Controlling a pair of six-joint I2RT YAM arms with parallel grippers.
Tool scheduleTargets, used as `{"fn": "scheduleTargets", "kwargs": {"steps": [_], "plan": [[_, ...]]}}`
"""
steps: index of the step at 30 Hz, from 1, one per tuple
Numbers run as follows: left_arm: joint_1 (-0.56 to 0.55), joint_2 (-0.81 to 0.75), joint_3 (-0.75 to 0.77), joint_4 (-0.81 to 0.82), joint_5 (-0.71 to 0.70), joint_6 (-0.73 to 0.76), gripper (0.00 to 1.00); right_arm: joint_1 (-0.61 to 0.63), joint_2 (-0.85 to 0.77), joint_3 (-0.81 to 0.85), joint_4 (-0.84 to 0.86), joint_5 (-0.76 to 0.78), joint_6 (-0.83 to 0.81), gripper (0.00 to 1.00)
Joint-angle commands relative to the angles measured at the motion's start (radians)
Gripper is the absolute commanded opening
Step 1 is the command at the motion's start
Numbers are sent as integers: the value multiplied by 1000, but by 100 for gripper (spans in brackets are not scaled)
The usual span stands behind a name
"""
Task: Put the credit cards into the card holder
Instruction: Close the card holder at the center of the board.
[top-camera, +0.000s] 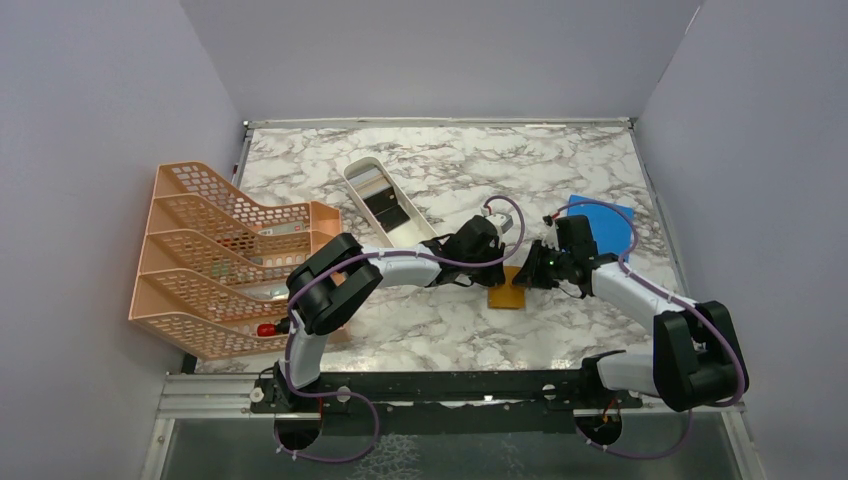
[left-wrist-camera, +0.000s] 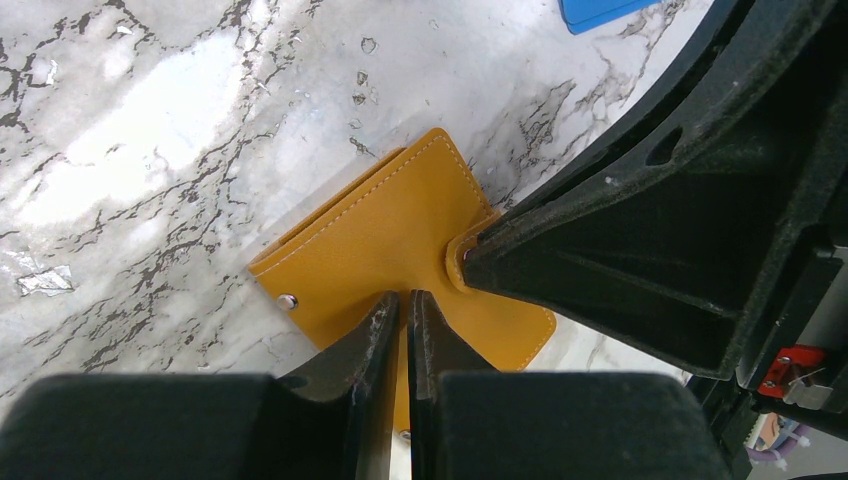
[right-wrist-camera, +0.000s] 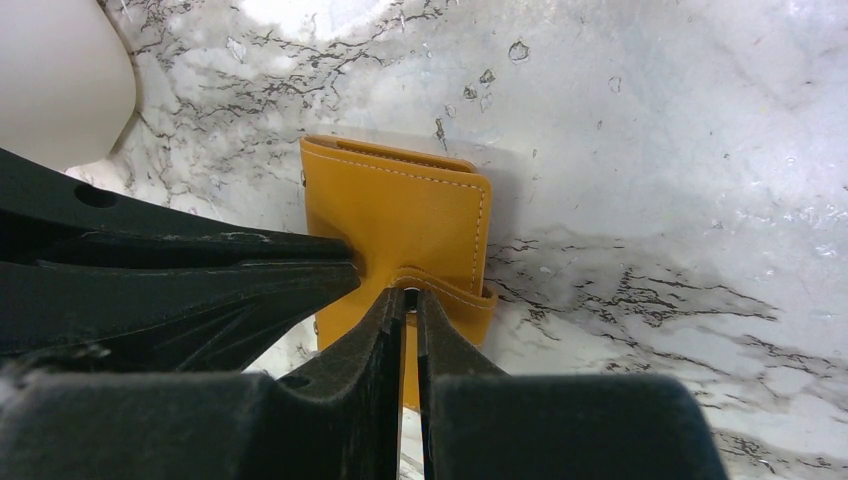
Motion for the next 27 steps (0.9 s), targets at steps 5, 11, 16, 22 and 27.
{"fn": "scheduleTargets", "kwargs": {"steps": [5, 11, 16, 22, 27], "plan": [[-4, 29, -21, -35, -30, -1, 13, 40, 29, 10, -60, -33, -20, 12], [-5, 31, -22, -34, -30, -3, 12, 80, 39, 22, -94, 30, -11, 11], [-4, 30, -29, -31, -35, -5, 12, 106, 15, 23, -119, 88, -1, 10], [-4, 31, -30, -27, -33, -9, 12, 125, 33, 36, -127, 112, 8, 9], [-4, 21, -44, -18, -32, -18, 12, 146, 50, 62, -157, 157, 16, 6]]}}
